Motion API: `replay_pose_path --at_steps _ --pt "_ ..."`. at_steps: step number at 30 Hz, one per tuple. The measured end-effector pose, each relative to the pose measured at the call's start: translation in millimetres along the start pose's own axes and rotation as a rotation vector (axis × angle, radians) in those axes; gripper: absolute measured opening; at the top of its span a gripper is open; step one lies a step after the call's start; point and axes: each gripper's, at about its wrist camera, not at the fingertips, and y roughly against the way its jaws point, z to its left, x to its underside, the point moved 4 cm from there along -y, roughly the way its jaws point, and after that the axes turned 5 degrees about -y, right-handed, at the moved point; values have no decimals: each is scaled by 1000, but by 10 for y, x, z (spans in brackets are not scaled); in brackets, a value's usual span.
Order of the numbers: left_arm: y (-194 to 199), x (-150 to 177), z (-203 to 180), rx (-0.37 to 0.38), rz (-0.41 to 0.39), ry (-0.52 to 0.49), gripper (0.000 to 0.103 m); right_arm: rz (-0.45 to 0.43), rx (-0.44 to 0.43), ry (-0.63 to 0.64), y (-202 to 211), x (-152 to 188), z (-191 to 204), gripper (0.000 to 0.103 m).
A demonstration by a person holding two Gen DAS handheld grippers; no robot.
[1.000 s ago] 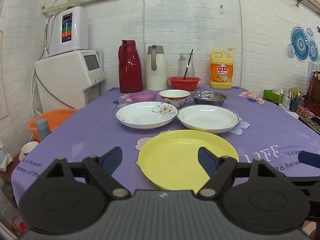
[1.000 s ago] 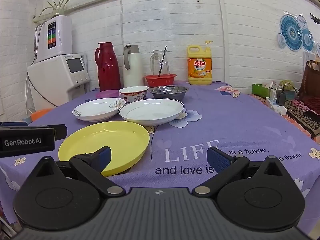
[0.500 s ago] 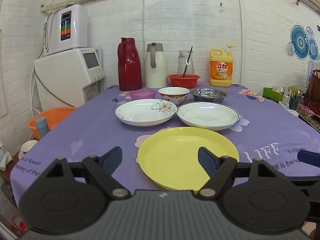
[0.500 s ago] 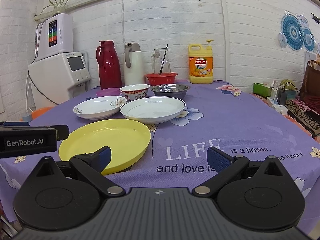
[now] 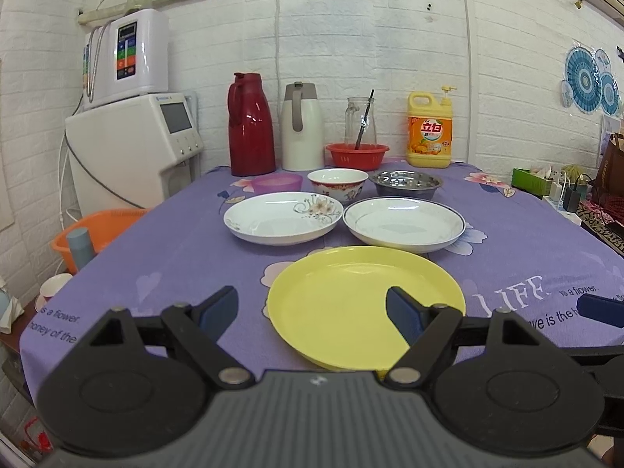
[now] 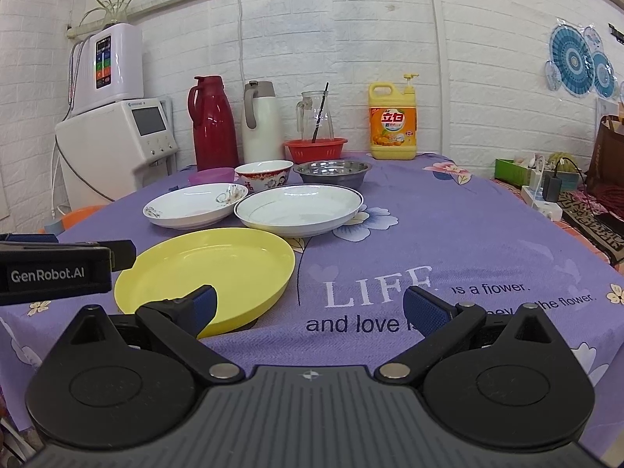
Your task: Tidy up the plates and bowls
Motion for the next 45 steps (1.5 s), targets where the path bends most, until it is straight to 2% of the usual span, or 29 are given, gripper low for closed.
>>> replay_pose_path --at_steps 33,37,41,45 --pt "-83 0 46 0 7 10 79 19 -18 12 -55 54 45 103" --pt "-256 25 141 11 58 35 79 54 -18 -26 -134 84 -35 103" --pt "-428 -62 243 5 76 49 79 79 -12 -32 -247 20 -51 103" --pt "-685 -73 329 -6 150 38 79 138 -3 -25 -483 -32 -34 103"
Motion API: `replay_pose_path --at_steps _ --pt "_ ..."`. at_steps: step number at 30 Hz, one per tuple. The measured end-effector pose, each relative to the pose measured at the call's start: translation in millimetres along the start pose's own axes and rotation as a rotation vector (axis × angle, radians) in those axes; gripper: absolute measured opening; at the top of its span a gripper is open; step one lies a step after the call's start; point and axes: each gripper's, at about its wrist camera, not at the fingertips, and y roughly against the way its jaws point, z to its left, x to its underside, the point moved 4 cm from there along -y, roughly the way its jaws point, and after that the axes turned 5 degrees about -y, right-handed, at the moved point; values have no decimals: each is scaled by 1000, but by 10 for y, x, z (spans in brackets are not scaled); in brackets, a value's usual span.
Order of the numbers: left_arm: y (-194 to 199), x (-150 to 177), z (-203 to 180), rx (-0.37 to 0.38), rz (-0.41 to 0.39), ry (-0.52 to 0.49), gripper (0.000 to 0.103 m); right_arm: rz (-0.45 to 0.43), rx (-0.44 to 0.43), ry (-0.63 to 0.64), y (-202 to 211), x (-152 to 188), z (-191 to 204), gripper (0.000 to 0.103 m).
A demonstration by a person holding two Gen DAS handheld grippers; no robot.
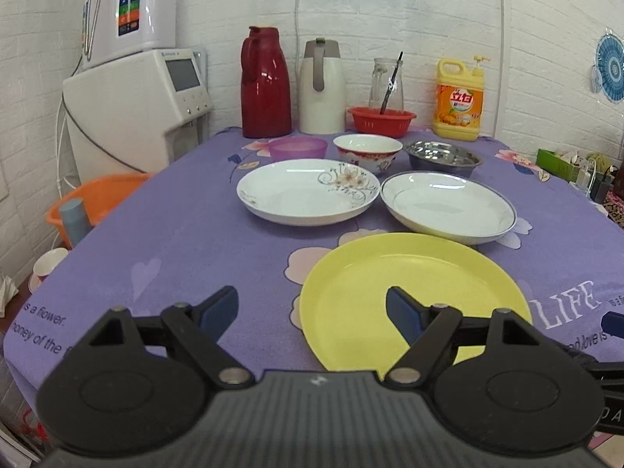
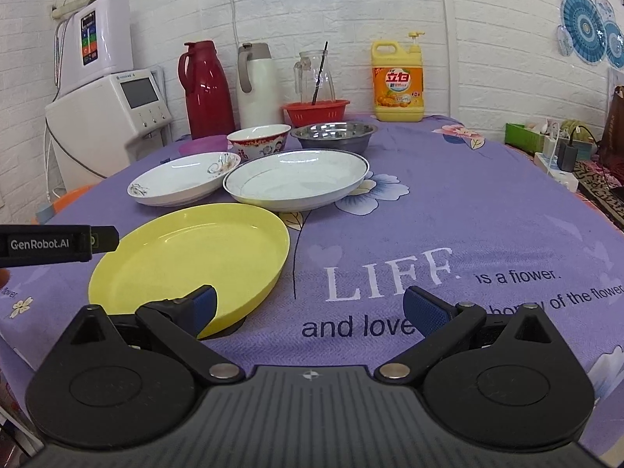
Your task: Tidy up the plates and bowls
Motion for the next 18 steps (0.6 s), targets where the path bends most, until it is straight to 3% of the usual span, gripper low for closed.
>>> replay_pose_path --at_steps 10,18 --pt "-614 -46 208 113 169 36 79 130 3 64 -664 -223 153 103" --pt "-709 -85 234 186 221 -22 78 188 -44 115 -820 -312 220 103"
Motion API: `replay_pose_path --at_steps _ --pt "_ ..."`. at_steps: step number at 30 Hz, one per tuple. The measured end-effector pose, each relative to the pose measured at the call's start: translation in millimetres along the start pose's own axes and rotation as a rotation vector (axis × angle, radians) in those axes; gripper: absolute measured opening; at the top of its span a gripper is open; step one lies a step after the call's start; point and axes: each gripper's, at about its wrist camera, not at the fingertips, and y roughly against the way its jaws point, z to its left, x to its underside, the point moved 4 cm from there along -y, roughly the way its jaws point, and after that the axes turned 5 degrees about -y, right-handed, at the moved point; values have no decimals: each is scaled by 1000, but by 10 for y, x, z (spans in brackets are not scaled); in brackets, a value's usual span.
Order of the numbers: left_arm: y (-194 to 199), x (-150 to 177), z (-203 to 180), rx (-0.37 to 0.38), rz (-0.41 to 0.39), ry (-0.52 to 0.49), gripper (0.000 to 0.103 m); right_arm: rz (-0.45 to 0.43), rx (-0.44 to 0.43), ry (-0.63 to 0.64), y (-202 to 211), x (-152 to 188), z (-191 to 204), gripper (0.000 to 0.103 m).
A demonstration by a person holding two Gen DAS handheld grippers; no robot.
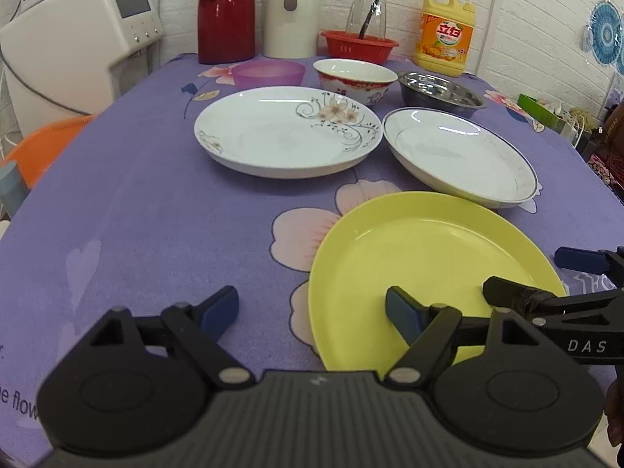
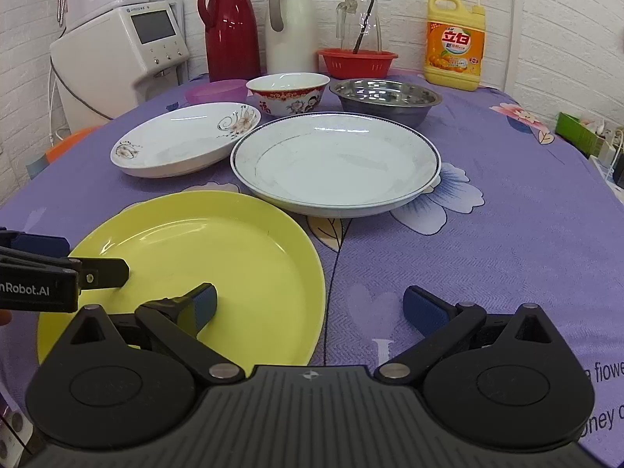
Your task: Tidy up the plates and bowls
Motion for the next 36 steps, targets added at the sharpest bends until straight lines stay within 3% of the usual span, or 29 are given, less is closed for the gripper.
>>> replay_pose_path --at_steps 5,8,11,13,15,18,21,24,33,36 --pt "-10 -20 2 32 8 -43 79 -33 -31 24 8 24 -40 103" --pt "-17 -43 -27 45 11 -58 79 15 -23 12 19 -30 -30 103" --pt "-8 -39 -77 55 14 -77 79 6 -116 -4 124 -31 41 103" --pt "10 -19 -93 69 9 -81 77 12 -111 26 144 13 107 103" --pt "29 2 -104 85 -3 -82 72 13 -105 42 136 60 124 103" --pt "51 4 -149 138 -26 -81 48 -14 -112 56 151 62 165 103" --pt "47 -7 -124 114 -26 -60 48 -14 -91 71 133 49 246 103" --pt "90 3 3 83 -17 -25 48 -10 -137 45 140 13 324 103" --pt "318 98 651 -60 -18 86 47 -13 -284 126 -78 -161 960 103" --pt "286 131 773 -70 -10 117 47 1 -311 140 -157 -181 1070 103"
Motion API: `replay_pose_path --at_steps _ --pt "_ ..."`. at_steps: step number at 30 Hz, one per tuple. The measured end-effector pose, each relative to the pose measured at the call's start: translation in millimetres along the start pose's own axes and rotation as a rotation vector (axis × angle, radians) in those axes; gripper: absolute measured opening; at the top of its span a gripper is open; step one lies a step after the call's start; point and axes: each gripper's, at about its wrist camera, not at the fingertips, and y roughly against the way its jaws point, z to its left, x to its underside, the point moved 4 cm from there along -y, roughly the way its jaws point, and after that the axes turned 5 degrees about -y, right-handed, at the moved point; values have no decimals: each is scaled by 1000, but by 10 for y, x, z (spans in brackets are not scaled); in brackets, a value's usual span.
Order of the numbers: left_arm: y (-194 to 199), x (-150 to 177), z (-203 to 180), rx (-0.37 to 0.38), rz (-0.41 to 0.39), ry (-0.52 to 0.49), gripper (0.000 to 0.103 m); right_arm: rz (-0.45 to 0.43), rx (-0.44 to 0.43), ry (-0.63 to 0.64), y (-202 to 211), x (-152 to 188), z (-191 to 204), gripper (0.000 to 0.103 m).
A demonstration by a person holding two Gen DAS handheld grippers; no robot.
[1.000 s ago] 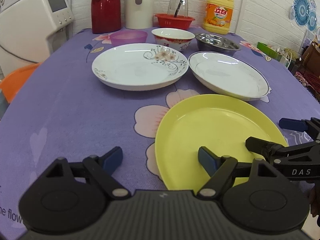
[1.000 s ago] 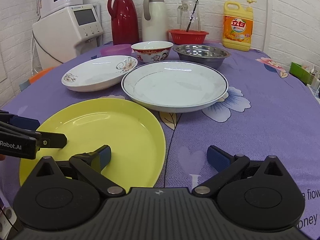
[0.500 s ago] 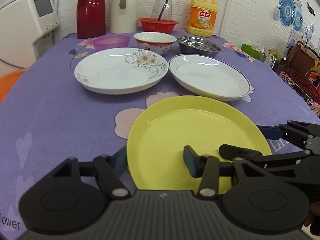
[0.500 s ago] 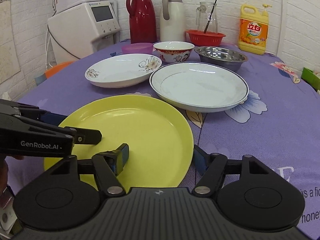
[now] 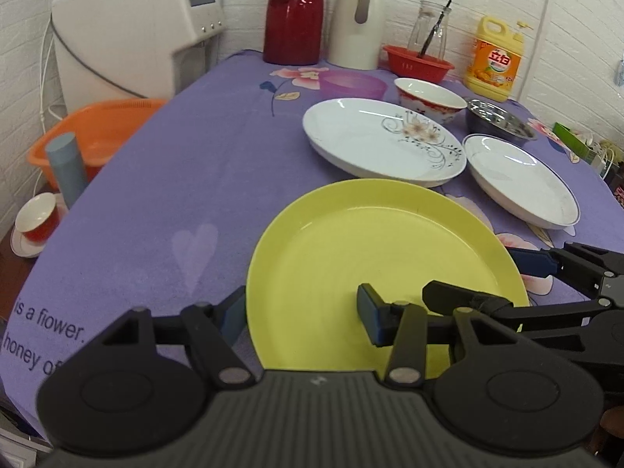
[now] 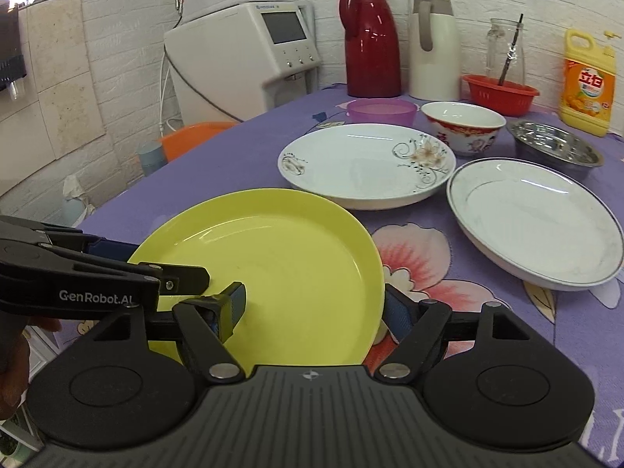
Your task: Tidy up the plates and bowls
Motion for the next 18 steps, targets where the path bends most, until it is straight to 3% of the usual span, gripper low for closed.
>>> replay_pose_path --at_steps 7,9,10,11,14,18 --pt "-156 -60 -61 17 -25 -26 48 21 21 -21 -63 -3 -98 103" --pt "-159 -52 -52 24 -28 -40 58 28 13 -17 -56 4 -111 103" --pt "-159 -60 -25 23 -25 -34 70 36 3 -15 -50 -2 -122 103" --pt "-139 -80 14 23 -38 -26 71 39 -15 -30 -26 -22 -145 103" --pt "-57 -219 148 6 -92 -16 73 -7 -52 -69 85 -205 -247 103" --pt "-120 -523 318 18 -138 26 73 -91 -4 1 31 -647 -396 103"
